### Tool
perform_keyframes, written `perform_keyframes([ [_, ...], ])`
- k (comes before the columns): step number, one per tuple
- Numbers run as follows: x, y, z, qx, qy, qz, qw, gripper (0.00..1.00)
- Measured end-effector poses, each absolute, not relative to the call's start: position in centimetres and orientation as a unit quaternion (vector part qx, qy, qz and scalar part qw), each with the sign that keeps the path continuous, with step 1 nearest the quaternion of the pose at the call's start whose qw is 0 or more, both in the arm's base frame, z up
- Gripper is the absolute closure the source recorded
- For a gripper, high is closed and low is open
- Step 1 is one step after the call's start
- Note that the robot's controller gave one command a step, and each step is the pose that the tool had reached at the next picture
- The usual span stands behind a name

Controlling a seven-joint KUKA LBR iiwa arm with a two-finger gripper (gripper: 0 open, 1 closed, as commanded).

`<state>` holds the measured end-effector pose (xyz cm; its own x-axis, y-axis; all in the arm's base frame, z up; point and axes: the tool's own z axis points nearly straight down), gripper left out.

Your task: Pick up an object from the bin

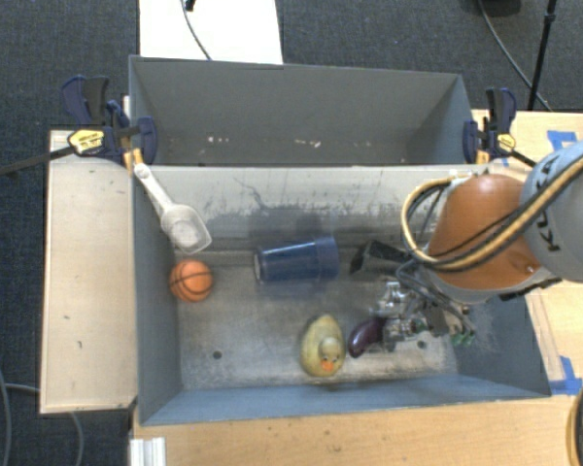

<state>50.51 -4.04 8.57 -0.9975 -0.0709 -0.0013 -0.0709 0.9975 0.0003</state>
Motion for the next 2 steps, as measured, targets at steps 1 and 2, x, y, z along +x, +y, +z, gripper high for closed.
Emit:
perform_keyframes([
  [1,50.56,-4.03,9.54,-0.035,0.999,0.000,0.002,1.00],
  [2,50.46,-4.01,10.52,-0.035,0.999,0.000,-0.001,1.00],
])
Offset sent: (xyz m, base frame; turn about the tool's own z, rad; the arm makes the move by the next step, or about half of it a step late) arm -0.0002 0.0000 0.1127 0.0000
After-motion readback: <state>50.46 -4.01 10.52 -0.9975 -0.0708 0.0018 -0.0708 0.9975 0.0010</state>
